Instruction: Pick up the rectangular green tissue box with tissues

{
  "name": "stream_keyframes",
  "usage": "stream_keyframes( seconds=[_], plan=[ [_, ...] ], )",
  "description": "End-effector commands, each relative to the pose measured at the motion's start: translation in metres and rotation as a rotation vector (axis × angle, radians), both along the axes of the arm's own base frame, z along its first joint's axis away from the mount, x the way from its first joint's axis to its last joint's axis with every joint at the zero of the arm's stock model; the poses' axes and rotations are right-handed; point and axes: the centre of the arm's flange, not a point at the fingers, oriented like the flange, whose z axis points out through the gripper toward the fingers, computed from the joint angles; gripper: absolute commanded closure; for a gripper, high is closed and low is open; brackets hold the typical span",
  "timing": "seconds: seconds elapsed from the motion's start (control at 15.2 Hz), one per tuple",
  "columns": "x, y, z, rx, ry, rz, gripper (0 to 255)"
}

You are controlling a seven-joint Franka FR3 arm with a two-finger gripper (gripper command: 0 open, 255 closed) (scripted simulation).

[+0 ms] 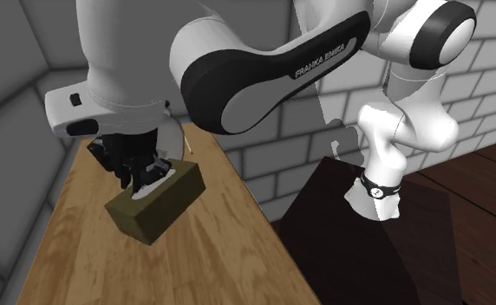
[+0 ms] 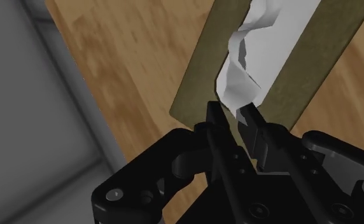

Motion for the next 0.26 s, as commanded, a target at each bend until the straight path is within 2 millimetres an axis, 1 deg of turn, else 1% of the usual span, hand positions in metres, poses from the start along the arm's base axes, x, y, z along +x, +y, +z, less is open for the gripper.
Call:
stream_keyframes(
  seconds=[0.0, 0.07, 0.2],
  plan=[
    [-0.0006, -0.0010, 0.0130, -0.002, 0.000, -0.001, 255],
    [-0.0006, -0.0010, 0.0183, -0.002, 0.000, -0.001, 255],
    [-0.0006, -0.0010, 0.0191, -0.002, 0.000, -0.001, 255]
  ],
)
